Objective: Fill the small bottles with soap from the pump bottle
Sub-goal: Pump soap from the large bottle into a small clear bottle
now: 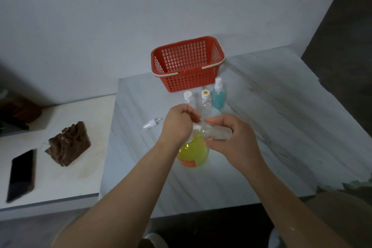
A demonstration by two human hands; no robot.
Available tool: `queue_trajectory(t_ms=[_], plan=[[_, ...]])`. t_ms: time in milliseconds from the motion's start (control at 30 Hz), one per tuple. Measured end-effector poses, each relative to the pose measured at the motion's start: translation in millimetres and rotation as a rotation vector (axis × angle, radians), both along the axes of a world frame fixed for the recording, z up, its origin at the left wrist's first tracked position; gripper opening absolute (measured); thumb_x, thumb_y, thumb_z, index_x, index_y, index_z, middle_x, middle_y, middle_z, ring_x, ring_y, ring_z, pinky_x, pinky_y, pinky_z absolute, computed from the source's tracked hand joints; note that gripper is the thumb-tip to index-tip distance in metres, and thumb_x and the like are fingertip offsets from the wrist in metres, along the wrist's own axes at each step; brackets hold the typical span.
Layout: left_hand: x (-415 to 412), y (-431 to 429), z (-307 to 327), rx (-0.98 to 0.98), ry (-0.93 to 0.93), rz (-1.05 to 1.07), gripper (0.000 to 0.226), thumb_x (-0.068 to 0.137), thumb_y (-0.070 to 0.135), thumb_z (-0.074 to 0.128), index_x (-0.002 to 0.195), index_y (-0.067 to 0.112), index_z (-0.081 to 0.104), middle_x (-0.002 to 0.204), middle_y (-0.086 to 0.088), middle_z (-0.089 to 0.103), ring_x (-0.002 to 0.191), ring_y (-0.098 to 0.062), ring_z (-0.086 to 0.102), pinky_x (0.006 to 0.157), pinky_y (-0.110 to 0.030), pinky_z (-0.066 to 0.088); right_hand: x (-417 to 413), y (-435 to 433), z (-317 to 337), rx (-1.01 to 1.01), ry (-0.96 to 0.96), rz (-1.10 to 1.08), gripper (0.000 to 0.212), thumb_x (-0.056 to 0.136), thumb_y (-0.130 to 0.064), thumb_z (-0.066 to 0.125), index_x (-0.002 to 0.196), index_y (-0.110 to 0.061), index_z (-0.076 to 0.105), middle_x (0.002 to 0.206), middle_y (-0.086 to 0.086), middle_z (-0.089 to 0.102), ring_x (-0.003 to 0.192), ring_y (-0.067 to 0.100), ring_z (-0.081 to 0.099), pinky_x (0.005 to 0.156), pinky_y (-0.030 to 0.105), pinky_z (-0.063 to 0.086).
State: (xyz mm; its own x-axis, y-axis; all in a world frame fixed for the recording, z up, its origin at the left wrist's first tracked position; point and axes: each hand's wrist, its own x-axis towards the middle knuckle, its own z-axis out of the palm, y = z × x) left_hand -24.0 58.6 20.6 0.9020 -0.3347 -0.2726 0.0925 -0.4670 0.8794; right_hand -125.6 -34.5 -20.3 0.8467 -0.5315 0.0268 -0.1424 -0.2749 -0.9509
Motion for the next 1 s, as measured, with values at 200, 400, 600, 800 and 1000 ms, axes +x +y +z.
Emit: queue_trajectory(t_ms=[200, 400, 600, 800, 1000], plan=[[-1.1, -1.1, 2.0, 0.018, -0.002, 0.010, 0.038, 0.078, -0.012, 0.029, 0.072, 0.006, 0.062, 0.071, -0.004, 0.062, 0.072, -0.015, 0.056, 0.077, -0.030, 0.049, -1.3, 1.6, 4.9, 0.006, -0.014, -0.010, 0.047, 0.059, -0.009, 0.083, 0.084, -0.043, 0.063, 0.096, -0.008, 0.067, 0.090, 0.011, 0.063, 0.082, 0.038, 0.053], [1.5, -1.1, 8.1, -0.019, 0.059, 0.016, 0.036, 0.081, -0.011, 0.035, 0.067, 0.009, 0.061, 0.067, -0.006, 0.062, 0.064, -0.016, 0.056, 0.065, -0.027, 0.047, -4.2, 3.5, 12.5, -0.010, -0.013, -0.032, 0.046, 0.060, -0.010, 0.083, 0.088, -0.041, 0.062, 0.096, -0.009, 0.068, 0.091, 0.010, 0.063, 0.079, 0.028, 0.051], [2.8, 1.8, 11.8, -0.033, 0.065, -0.012, 0.035, 0.082, -0.011, 0.037, 0.068, 0.010, 0.061, 0.068, -0.008, 0.062, 0.065, -0.016, 0.057, 0.065, -0.025, 0.048, -7.0, 5.0, 16.3, -0.035, 0.007, -0.029, 0.045, 0.061, -0.012, 0.084, 0.093, -0.037, 0.064, 0.097, -0.013, 0.066, 0.091, 0.003, 0.061, 0.076, 0.019, 0.047], [2.8, 2.1, 4.4, 0.032, 0.023, 0.009, 0.038, 0.083, -0.007, 0.035, 0.066, 0.012, 0.063, 0.070, 0.000, 0.063, 0.070, -0.013, 0.058, 0.070, -0.026, 0.048, -6.9, 4.6, 17.2, -0.033, -0.007, -0.023, 0.047, 0.061, -0.009, 0.083, 0.092, -0.038, 0.064, 0.096, -0.016, 0.065, 0.092, 0.000, 0.060, 0.076, 0.015, 0.045], [0.4, 1.4, 3.0, 0.054, 0.021, -0.019, 0.039, 0.080, -0.011, 0.030, 0.072, 0.008, 0.063, 0.072, -0.003, 0.062, 0.069, -0.014, 0.056, 0.070, -0.025, 0.048, -4.9, 2.9, 10.6, -0.046, -0.015, -0.024, 0.045, 0.059, -0.008, 0.083, 0.093, -0.034, 0.066, 0.094, -0.014, 0.063, 0.092, 0.002, 0.059, 0.077, 0.016, 0.044]])
